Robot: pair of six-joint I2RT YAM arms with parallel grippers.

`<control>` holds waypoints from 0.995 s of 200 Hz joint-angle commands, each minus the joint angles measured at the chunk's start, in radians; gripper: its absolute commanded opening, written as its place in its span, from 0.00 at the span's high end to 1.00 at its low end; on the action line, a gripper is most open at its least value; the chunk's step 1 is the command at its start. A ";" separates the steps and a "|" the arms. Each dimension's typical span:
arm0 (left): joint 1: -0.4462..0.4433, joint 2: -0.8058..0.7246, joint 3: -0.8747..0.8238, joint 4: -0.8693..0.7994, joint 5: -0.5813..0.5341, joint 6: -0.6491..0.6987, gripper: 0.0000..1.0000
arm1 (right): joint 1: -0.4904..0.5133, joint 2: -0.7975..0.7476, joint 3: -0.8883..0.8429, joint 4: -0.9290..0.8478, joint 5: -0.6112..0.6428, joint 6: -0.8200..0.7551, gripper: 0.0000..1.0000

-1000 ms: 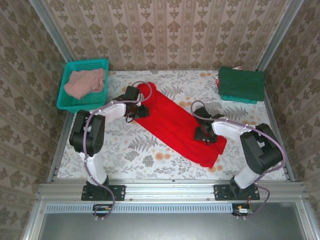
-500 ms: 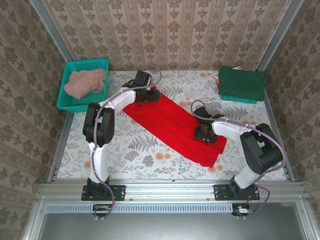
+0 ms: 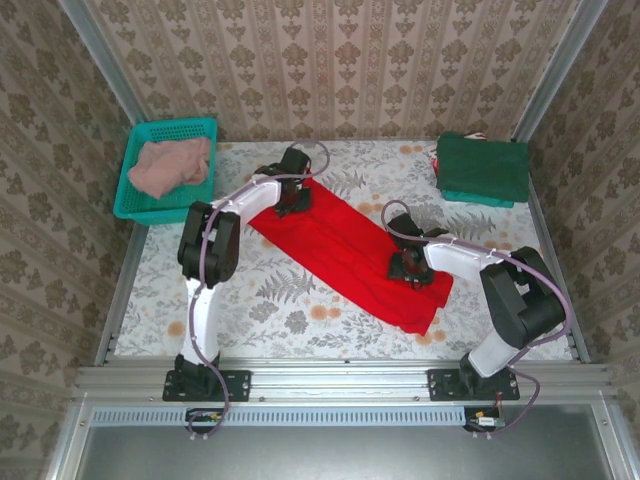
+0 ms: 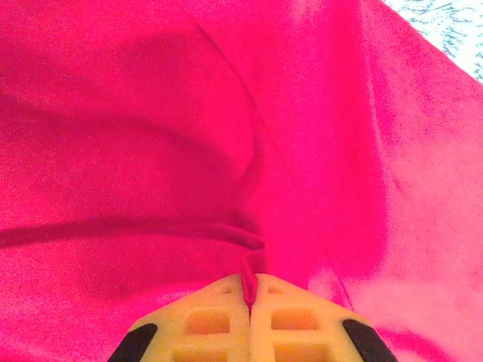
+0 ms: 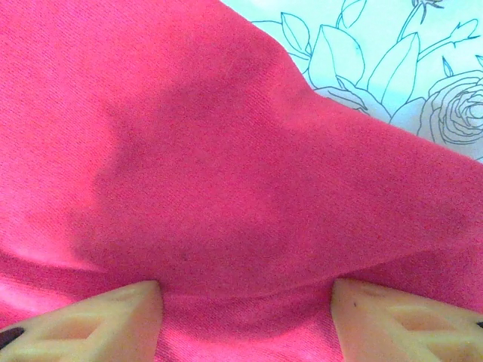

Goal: Fold and stack the t-shirts

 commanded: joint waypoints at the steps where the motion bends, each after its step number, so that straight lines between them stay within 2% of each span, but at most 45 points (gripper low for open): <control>1: -0.054 -0.125 -0.027 -0.117 -0.145 -0.081 0.94 | -0.008 -0.010 -0.019 0.013 0.009 -0.004 0.37; 23: -0.085 -0.165 -0.114 -0.115 -0.135 -0.188 0.93 | -0.007 -0.009 -0.020 0.019 0.010 -0.009 0.37; 52: -0.105 -0.199 -0.256 -0.050 -0.078 -0.293 0.85 | -0.006 -0.001 -0.012 0.020 -0.010 -0.035 0.37; 67: -0.121 -0.232 -0.330 -0.010 -0.086 -0.335 0.85 | -0.005 0.006 -0.004 0.016 -0.023 -0.056 0.37; 94: -0.141 -0.299 -0.421 0.005 -0.115 -0.383 0.67 | -0.005 0.015 0.005 0.006 -0.028 -0.088 0.37; 108: -0.142 -0.341 -0.447 -0.011 -0.137 -0.388 0.61 | -0.006 0.012 0.002 0.009 -0.031 -0.093 0.37; 119: -0.139 -0.376 -0.457 -0.031 -0.161 -0.381 0.60 | -0.006 0.007 -0.005 0.015 -0.030 -0.089 0.37; 141: -0.124 -0.444 -0.458 -0.031 -0.214 -0.328 0.50 | -0.006 -0.003 -0.014 0.030 -0.036 -0.078 0.37; 157: -0.100 -0.440 -0.405 -0.025 -0.231 -0.273 0.40 | -0.005 -0.005 -0.016 0.038 -0.040 -0.070 0.37; 170: -0.082 -0.385 -0.338 -0.005 -0.245 -0.208 0.37 | -0.006 -0.005 -0.017 0.040 -0.039 -0.067 0.37; 199: -0.029 -0.180 -0.107 -0.059 -0.185 -0.151 0.33 | -0.005 -0.001 -0.013 0.037 -0.030 -0.061 0.37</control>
